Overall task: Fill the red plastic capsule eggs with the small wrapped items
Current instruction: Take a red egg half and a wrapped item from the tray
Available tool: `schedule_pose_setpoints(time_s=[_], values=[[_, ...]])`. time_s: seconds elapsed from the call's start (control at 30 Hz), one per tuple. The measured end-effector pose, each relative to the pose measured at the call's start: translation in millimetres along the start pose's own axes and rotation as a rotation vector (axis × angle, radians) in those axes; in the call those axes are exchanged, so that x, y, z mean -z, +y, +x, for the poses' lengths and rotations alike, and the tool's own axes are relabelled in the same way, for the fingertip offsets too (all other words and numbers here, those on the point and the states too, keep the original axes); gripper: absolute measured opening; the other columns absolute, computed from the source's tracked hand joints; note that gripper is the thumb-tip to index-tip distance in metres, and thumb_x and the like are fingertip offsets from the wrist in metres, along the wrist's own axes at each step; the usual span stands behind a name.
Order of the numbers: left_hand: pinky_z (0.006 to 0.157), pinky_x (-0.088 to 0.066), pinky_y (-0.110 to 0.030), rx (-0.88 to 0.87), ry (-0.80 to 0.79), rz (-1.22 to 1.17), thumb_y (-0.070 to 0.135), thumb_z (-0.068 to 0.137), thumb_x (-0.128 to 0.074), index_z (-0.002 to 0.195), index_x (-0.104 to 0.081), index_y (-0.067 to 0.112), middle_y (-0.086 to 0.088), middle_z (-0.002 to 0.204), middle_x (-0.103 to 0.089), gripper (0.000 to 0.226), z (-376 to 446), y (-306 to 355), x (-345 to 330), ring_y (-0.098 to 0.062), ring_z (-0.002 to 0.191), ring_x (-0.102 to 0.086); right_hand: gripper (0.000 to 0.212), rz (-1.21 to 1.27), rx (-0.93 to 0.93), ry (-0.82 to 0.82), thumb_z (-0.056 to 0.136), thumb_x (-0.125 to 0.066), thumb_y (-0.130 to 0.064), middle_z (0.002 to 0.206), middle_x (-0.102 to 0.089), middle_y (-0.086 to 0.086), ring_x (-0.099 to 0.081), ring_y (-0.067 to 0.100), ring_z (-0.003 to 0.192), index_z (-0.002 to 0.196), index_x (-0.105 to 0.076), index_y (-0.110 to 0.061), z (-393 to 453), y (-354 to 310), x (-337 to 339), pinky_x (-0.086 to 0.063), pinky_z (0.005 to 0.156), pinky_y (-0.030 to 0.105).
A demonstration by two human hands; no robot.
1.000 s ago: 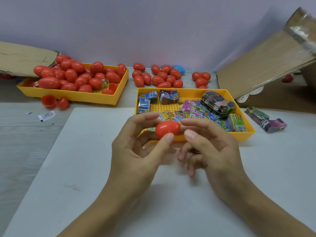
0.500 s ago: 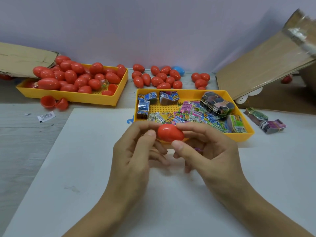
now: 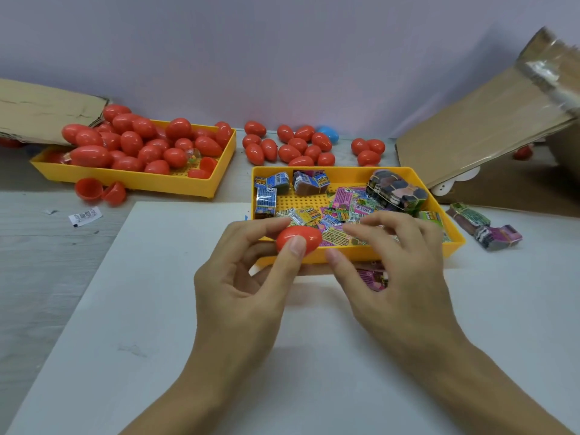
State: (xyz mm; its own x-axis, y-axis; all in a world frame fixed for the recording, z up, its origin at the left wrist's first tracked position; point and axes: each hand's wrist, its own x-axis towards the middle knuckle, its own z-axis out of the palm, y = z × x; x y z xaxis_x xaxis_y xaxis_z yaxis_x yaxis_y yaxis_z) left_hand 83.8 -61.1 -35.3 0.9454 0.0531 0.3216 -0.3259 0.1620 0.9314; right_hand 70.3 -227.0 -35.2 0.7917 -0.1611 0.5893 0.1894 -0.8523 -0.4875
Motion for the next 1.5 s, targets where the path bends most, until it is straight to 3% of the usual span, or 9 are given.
schedule_pose_setpoints(time_s=[0.17,0.27,0.37,0.53,0.73,0.9,1.03,1.17,1.5], values=[[0.074,-0.062,-0.036,-0.026,0.065,0.008,0.032,0.086,-0.071,0.103,-0.072,0.02,-0.018,0.106,-0.069,0.02,1,1,-2,-0.029,0.091,-0.074,0.076,-0.34,-0.066,-0.288,0.077,-0.033,-0.085,0.151,-0.041,-0.003,-0.019,0.024,0.143,0.129,-0.061,-0.037,4,0,1,-0.012,0.11,0.042],[0.072,-0.062,-0.032,-0.026,0.072,-0.003,0.029,0.085,-0.069,0.101,-0.072,0.018,-0.018,0.105,-0.067,0.02,1,1,-4,-0.026,0.09,-0.074,0.062,-0.289,-0.093,-0.312,0.077,-0.044,-0.08,0.15,-0.044,-0.003,-0.014,0.025,0.148,0.113,-0.069,-0.037,4,5,0,-0.005,0.115,0.046],[0.071,-0.062,-0.029,-0.032,0.078,-0.012,0.031,0.085,-0.068,0.102,-0.071,0.015,-0.017,0.108,-0.065,0.023,2,0,-3,-0.027,0.095,-0.073,0.031,-0.081,-0.066,-0.136,0.077,-0.067,-0.053,0.129,-0.061,-0.003,-0.034,0.026,0.139,0.087,-0.076,-0.025,6,4,0,-0.02,0.11,0.046],[0.063,-0.061,-0.027,-0.018,0.078,-0.009,0.029,0.087,-0.067,0.102,-0.071,0.02,-0.012,0.104,-0.071,0.017,3,-1,-1,-0.026,0.087,-0.074,0.009,0.192,0.028,0.033,0.083,-0.071,-0.022,0.108,-0.066,-0.002,-0.052,0.023,0.117,0.089,-0.075,-0.016,6,4,1,-0.039,0.101,0.031],[0.057,-0.054,-0.024,-0.141,-0.04,0.106,0.028,0.098,-0.057,0.109,-0.072,0.02,-0.001,0.11,-0.068,0.02,4,0,-2,-0.021,0.078,-0.066,0.033,0.432,-0.056,-0.005,0.093,-0.058,-0.026,0.101,-0.057,-0.009,-0.055,0.013,0.092,0.126,-0.063,-0.024,5,3,1,-0.045,0.076,0.02],[0.049,-0.048,-0.026,-0.11,-0.027,0.12,0.031,0.1,-0.052,0.099,-0.072,0.025,0.005,0.096,-0.071,0.02,4,-1,-1,-0.02,0.055,-0.054,0.05,0.478,-0.096,0.021,0.09,-0.066,0.0,0.095,-0.065,-0.012,-0.059,0.003,0.084,0.131,-0.056,-0.027,5,5,2,-0.046,0.072,0.014],[0.045,-0.039,-0.032,-0.1,-0.063,0.152,0.031,0.103,-0.043,0.099,-0.069,0.026,0.008,0.088,-0.066,0.026,2,-1,-2,-0.026,0.056,-0.046,0.038,0.636,-0.13,0.027,0.088,-0.068,-0.011,0.096,-0.075,-0.013,-0.07,0.008,0.089,0.117,-0.065,-0.035,1,-3,8,-0.055,0.068,0.023],[0.053,-0.038,-0.016,-0.039,-0.147,0.167,0.038,0.104,-0.037,0.089,-0.062,0.024,0.005,0.074,-0.055,0.032,-1,2,-3,-0.009,0.061,-0.047,0.009,0.825,-0.16,-0.113,0.086,-0.068,-0.02,0.075,-0.075,-0.003,-0.062,0.009,0.052,0.093,-0.071,-0.023,-2,-13,10,-0.051,0.05,0.022],[0.046,-0.039,-0.018,0.041,-0.178,0.163,0.041,0.084,-0.068,0.097,-0.067,0.035,0.006,0.071,-0.055,0.014,0,5,-1,-0.004,0.05,-0.046,0.011,0.971,-0.244,-0.21,0.081,-0.072,-0.023,0.059,-0.066,-0.005,-0.041,0.009,0.032,0.09,-0.077,-0.019,1,-17,11,-0.036,0.038,0.014]])
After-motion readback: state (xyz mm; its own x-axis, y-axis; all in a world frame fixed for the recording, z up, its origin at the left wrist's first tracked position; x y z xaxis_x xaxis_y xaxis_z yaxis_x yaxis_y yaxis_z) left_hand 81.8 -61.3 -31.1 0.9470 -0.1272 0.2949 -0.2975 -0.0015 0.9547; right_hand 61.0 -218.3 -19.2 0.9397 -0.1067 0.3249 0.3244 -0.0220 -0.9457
